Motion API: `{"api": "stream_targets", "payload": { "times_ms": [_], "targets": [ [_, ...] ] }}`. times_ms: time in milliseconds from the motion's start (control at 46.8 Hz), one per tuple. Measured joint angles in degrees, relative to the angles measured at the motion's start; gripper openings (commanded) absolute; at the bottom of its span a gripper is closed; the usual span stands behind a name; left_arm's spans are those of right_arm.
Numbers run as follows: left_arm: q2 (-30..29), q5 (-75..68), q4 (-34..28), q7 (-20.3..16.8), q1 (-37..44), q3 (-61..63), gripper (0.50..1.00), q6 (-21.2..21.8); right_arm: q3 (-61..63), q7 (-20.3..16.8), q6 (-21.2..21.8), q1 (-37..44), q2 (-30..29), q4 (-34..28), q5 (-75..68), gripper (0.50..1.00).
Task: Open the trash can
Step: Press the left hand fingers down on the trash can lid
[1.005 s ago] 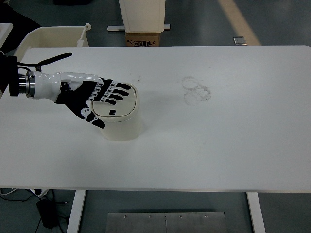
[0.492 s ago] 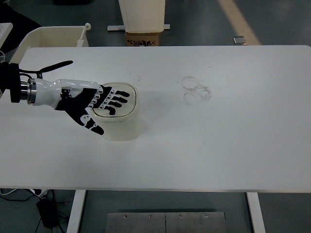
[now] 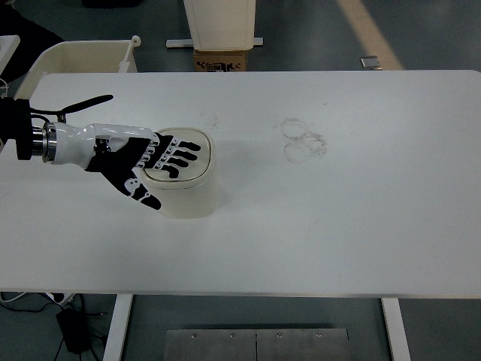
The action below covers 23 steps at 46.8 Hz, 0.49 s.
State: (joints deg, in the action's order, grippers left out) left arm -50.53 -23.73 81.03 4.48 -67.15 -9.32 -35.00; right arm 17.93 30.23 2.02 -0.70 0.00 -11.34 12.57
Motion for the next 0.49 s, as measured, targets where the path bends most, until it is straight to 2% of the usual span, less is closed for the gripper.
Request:
{"api": "stream_targets", "payload": {
  "times_ms": [492],
  "targets": [
    [-0.22, 0.02, 0.02, -0.05, 0.76, -0.02, 1.0, 0.01, 0.0, 0.0, -0.02, -0.01, 0.0, 0.0, 0.0, 0.991]
  ]
}}
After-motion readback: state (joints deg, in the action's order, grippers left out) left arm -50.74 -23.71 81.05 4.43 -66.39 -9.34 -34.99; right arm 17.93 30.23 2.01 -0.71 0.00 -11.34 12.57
